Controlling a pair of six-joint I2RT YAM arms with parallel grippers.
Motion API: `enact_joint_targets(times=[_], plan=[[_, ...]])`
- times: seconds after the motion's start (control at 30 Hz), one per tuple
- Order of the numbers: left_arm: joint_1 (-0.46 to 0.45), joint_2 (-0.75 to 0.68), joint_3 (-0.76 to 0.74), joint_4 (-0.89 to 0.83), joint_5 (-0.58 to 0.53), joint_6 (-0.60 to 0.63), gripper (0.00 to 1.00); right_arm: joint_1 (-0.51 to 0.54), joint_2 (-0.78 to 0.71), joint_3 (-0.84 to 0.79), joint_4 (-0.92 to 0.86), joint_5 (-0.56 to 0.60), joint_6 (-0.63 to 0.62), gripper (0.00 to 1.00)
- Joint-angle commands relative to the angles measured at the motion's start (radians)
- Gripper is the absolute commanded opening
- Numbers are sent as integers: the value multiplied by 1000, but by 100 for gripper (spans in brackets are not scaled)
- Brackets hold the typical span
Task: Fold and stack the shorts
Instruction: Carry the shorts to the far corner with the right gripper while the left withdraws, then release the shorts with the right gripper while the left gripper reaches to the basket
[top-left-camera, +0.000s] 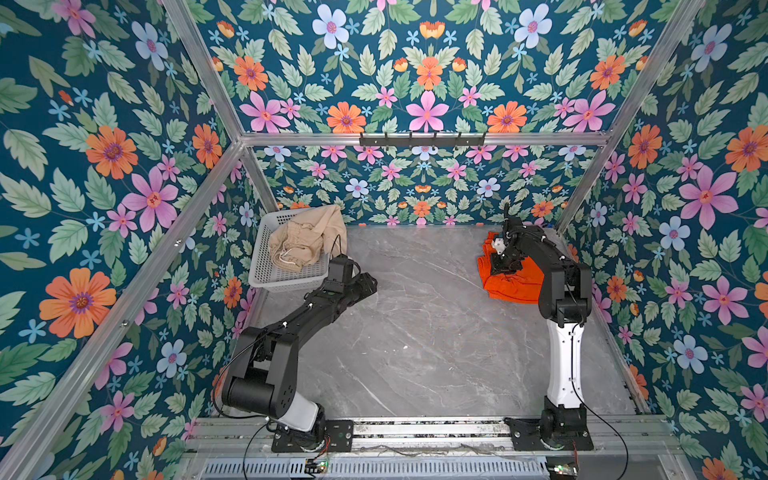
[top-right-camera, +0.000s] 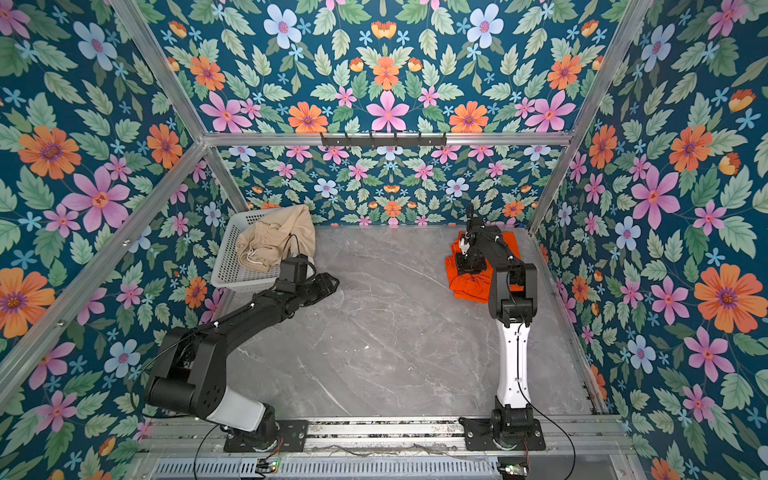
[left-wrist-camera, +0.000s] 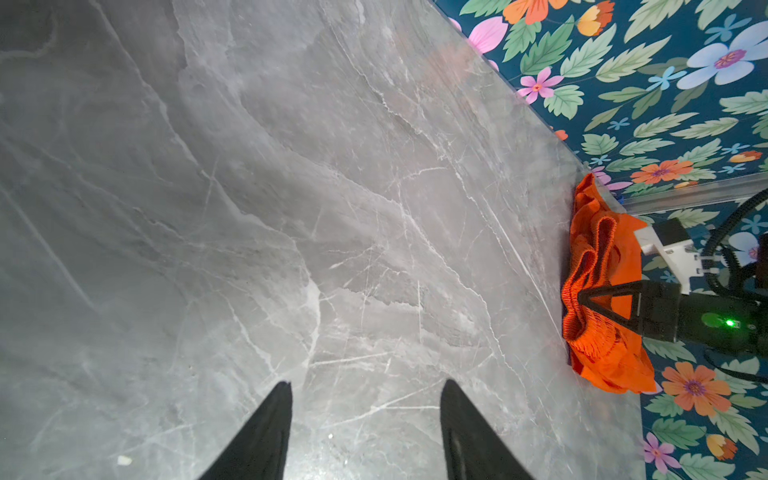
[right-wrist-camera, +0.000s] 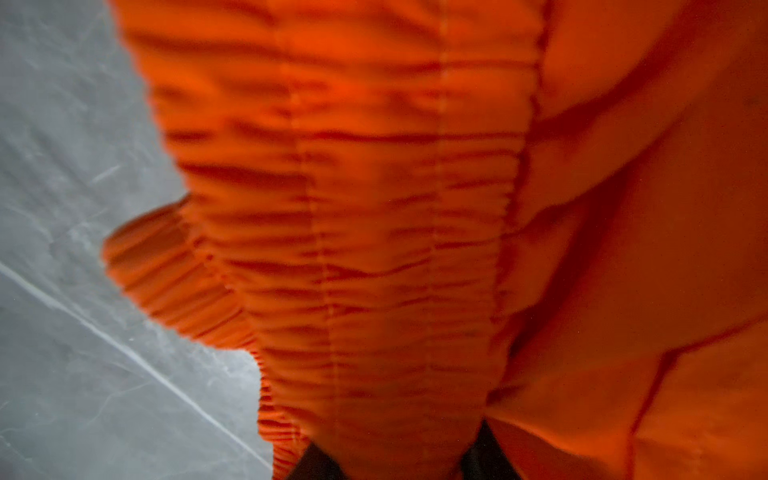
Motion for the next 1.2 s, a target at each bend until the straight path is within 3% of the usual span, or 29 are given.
enact_joint_targets(times=[0.0,0.37,0.83,1.03,1.17], plan=[[0,0,10,-13,-12,11,59,-13,41,-7,-79,109,-39,32],[0,-22,20,-23,-20,8,59,-25,47,55,-113,110,-30,34],[13,-164,91,-148,-53,106,60,16,-257,-4,-127,15,19,59],[121,-164,235,-331,-51,269,63,130,-488,-196,-45,3,80,59],[258,-100,354,-453,-14,366,64,250,-635,-385,78,-34,155,59]])
